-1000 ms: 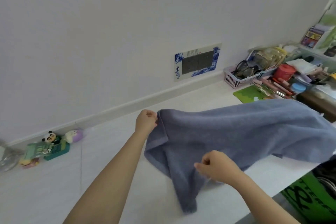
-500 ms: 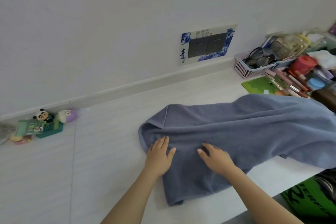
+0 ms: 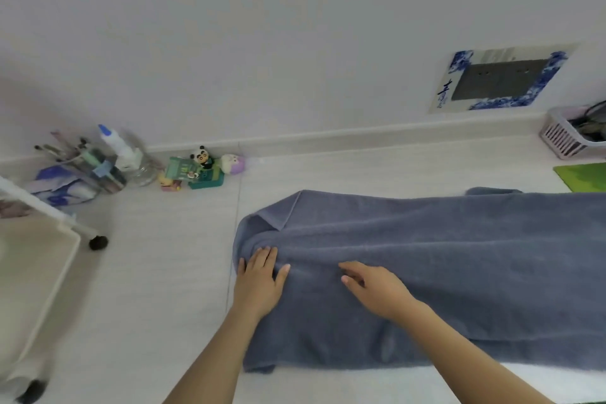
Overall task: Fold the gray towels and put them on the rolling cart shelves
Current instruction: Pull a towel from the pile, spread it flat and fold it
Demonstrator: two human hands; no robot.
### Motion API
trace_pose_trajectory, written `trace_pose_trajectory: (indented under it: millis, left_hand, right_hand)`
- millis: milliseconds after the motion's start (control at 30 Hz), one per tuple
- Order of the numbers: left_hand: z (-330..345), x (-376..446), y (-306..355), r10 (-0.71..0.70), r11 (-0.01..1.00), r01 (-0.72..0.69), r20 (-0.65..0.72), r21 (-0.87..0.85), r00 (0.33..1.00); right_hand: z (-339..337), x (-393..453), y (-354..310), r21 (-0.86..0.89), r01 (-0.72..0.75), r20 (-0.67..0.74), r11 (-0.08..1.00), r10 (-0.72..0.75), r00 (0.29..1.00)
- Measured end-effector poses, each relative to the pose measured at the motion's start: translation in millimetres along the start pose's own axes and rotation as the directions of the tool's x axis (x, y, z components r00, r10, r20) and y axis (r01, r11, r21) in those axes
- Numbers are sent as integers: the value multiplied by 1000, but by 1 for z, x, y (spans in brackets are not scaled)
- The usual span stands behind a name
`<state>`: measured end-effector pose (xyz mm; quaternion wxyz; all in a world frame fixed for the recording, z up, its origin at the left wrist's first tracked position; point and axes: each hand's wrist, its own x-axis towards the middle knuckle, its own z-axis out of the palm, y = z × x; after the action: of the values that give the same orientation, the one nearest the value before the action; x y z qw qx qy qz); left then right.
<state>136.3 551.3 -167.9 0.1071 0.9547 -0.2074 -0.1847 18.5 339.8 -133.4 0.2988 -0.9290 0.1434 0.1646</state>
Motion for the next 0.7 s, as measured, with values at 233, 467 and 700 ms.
trace_pose_trajectory:
  millis: [233,467,700]
  left_hand:
    - [-13,-28,-55,-150,988,150,-12,34,989]
    - [12,-41,-27,118,992,-115,-57,41,991]
    - [38,-36,-12,175,972,-172,-6,160,985]
  right_hand:
    - [30,15,-23,-340,-40,-185,940,-26,982]
    - [48,12,-14,-388,-49,-50,920,32,998]
    - [51,-5,24,-319,-279,-216,906,217,952]
